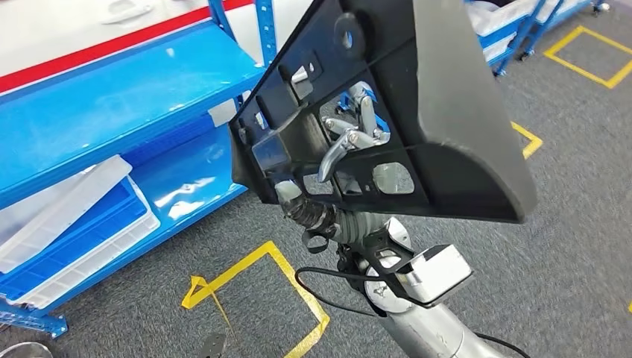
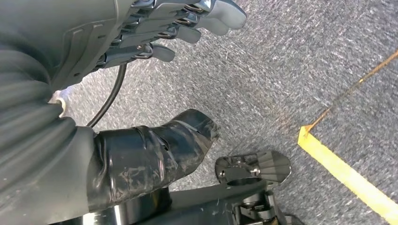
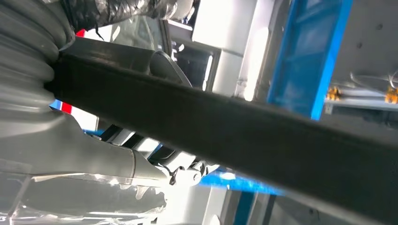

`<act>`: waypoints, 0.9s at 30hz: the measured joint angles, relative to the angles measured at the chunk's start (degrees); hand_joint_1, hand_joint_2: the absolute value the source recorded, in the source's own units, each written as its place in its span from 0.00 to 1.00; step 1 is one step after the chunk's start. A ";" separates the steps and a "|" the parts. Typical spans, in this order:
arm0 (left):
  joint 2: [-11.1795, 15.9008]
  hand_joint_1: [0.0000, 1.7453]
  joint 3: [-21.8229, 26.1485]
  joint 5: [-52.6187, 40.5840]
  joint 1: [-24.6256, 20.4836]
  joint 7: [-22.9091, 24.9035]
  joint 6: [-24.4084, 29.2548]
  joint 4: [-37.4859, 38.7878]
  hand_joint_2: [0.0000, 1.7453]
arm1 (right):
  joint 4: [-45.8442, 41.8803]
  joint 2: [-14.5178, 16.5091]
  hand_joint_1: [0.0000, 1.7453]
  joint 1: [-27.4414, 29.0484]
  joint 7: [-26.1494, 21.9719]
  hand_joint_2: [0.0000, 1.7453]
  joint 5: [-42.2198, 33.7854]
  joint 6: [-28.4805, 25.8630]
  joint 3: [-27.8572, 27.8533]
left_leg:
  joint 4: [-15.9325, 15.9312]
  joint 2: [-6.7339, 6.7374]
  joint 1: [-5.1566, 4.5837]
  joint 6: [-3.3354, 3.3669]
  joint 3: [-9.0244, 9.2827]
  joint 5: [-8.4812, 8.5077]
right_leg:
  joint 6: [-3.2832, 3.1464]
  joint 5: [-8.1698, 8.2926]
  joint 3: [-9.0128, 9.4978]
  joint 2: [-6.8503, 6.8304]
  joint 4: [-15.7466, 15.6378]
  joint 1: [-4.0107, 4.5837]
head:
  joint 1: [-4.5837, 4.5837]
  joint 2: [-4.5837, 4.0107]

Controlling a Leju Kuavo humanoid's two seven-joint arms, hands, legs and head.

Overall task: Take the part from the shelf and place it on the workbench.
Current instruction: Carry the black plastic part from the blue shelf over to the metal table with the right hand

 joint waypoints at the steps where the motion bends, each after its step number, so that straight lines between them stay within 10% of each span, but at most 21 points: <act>1: -0.05 0.00 0.01 0.00 -0.04 0.00 0.01 0.01 1.00 | 0.01 0.03 1.00 -0.01 0.00 1.00 0.00 0.00 0.00 | -0.02 0.65 -0.08 -0.25 0.10 -0.03 | -0.32 0.15 -0.07 0.66 -0.23 0.00 | 0.00 0.00; 4: -0.17 0.00 0.09 0.00 -0.22 -0.01 0.02 0.01 1.00 | 0.01 0.23 1.00 -0.08 -0.01 1.00 0.00 0.00 0.00 | 2.05 -1.26 0.25 -1.04 -0.58 -1.90 | -1.34 0.75 0.20 2.57 -1.04 -0.56 | -0.02 0.00; 7: -0.19 0.00 0.41 -0.28 -0.04 0.32 -0.70 0.04 1.00 | 0.20 0.63 1.00 -0.13 0.16 1.00 0.27 -0.49 0.01 | 12.14 -4.81 0.50 -1.44 -5.29 -6.71 | -1.93 1.03 0.24 4.68 -1.23 -0.73 | -0.19 0.00; 9: 0.07 0.00 0.50 -1.65 0.23 0.25 -2.69 0.08 1.00 | 0.30 0.52 1.00 0.32 1.18 1.00 1.63 -2.51 0.01 | 15.31 -5.13 0.61 -1.65 -6.98 -6.77 | -1.96 1.04 0.22 6.37 -1.02 -0.77 | -0.23 0.00; 13: 1.38 0.00 0.48 -3.66 0.24 -1.92 -5.78 0.10 1.00 | -0.80 -1.23 1.00 1.63 3.21 1.00 3.32 -5.42 -0.04 | 4.26 -8.34 1.57 -2.14 -2.05 -0.70 | -1.24 0.66 -0.46 9.53 0.43 -1.01 | -0.20 0.00; 17: 2.74 0.00 0.44 -3.50 0.11 -7.03 -5.58 0.15 1.00 | -3.01 -3.03 1.00 3.02 4.64 1.00 4.59 -6.49 -0.55 | 1.74 -8.73 1.58 -1.25 -1.15 -0.32 | 0.28 1.16 -1.93 11.76 0.90 -1.32 | -0.24 0.00; 21: 3.89 0.00 0.42 -4.20 -1.05 -7.59 -7.29 0.16 1.00 | -5.94 -5.14 1.00 4.01 7.02 1.00 7.52 -8.93 -1.38 | 0.80 -6.05 1.28 0.25 -1.05 0.42 | 1.20 -3.25 -5.58 6.00 8.32 -1.07 | 0.57 0.00; 24: 3.91 0.00 0.13 -5.47 -1.29 -5.91 -8.85 0.18 1.00 | -8.31 -6.62 1.00 5.18 8.69 1.00 9.76 -10.52 -1.86 | 0.78 -3.63 0.90 0.51 -1.05 0.28 | 1.48 -5.73 -8.77 4.80 15.79 -1.22 | 0.68 0.00; 27: 3.32 0.00 -0.70 -7.10 -1.59 -4.37 -9.74 0.17 1.00 | -10.49 -7.94 1.00 6.19 10.20 1.00 11.56 -11.58 -2.57 | 0.78 -1.61 0.76 0.41 -0.79 0.03 | 1.04 -1.57 -3.93 2.85 7.21 -0.92 | 0.70 0.00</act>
